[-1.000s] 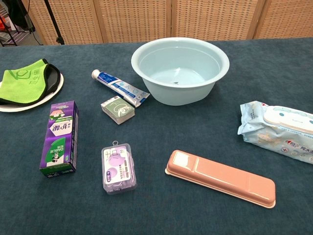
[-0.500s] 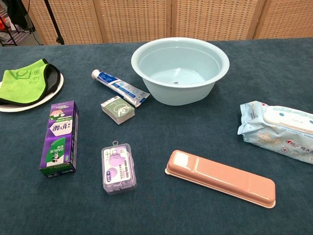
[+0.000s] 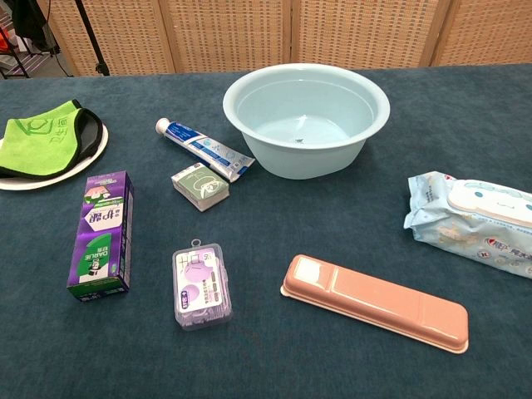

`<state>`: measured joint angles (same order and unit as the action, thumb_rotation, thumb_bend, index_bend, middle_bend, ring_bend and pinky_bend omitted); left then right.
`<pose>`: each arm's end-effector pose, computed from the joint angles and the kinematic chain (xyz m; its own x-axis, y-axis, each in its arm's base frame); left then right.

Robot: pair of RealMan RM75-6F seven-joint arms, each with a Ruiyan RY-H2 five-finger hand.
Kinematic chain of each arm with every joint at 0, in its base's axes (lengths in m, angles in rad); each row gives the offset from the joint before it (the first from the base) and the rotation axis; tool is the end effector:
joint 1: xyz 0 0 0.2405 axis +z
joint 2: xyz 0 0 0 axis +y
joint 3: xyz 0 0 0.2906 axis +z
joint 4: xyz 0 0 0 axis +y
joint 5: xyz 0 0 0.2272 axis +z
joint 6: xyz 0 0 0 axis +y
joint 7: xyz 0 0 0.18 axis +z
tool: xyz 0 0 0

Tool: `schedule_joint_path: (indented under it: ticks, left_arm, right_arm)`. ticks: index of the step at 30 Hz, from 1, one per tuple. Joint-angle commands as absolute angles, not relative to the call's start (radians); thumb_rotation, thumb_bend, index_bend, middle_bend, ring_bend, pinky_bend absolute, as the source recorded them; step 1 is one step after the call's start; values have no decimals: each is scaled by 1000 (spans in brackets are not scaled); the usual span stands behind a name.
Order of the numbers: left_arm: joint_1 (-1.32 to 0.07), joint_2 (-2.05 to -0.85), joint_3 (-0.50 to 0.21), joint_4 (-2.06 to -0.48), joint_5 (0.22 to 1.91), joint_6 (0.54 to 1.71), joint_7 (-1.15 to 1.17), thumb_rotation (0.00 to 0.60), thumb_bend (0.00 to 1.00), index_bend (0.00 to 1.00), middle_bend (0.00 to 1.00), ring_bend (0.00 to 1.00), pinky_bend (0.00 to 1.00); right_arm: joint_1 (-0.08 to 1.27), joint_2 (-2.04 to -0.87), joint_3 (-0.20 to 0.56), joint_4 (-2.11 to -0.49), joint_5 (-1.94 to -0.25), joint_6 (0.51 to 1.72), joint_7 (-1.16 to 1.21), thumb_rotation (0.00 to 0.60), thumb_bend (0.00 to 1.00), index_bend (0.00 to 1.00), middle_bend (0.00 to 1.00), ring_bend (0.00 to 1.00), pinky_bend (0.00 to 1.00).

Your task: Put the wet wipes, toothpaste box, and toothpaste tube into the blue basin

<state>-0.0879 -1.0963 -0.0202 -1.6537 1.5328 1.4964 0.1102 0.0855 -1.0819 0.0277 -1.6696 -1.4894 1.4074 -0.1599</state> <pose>-0.3374 0.2146 0.1568 0.4811 0.0157 0.8765 0.8760 -0.0470 -0.4800 -0.3480 -0.2146 0.1497 0.5178 -0.1019 0.8494 -0.8547 -0.0170 0.5189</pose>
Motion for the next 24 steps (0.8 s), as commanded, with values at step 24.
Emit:
schedule_joint_path:
  ticks: [24]
  left_arm:
    - [-98,-1093,-11,-1651,1527,1459,97,600,116,0,0,0,0]
  right_arm:
    - [285,-1078,53,-1930,-1193,1084,-517,600,92,0,0,0,29]
